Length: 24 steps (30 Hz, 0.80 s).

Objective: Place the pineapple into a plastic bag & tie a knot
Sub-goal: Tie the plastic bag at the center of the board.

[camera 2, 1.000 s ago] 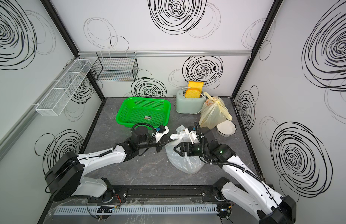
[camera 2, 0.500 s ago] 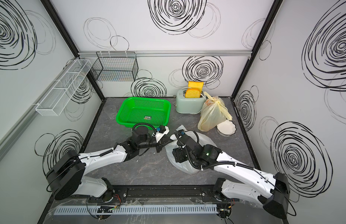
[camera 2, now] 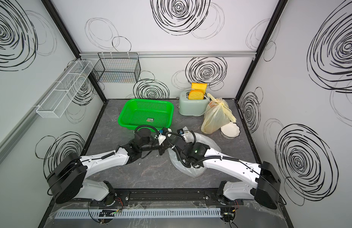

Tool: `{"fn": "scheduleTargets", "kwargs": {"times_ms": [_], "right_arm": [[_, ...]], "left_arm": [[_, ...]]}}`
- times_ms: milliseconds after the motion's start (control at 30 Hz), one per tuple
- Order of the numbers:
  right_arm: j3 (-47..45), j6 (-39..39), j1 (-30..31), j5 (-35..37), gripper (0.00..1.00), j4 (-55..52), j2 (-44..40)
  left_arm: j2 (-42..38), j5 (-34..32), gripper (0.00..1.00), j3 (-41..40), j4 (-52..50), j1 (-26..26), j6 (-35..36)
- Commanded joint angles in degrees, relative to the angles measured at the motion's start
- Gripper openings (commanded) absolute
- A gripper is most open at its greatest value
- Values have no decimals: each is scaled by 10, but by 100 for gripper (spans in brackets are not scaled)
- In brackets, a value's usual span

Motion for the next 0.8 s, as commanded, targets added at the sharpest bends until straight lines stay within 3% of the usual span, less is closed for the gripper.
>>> {"fn": "scheduleTargets", "kwargs": {"times_ms": [0,133,300,433,633,767], "right_arm": [[13,17,5,41,47,-30,7],[14,19,7,44,31,-41,8],[28,14,14,12,2,-71,-9],[51,12,20,-34,0,-107,-44],[75,33,20,-99,0,-162,-111],[97,64,21,-106,0,-226,-138]], "left_arm": [[6,10,0,19,30,5,-5],[7,10,0,20,29,7,-4],[6,-10,0,23,25,16,-18],[-8,-21,0,26,15,50,-52],[-58,-58,0,40,-55,79,-47],[-85,-82,0,39,-69,95,-67]]}}
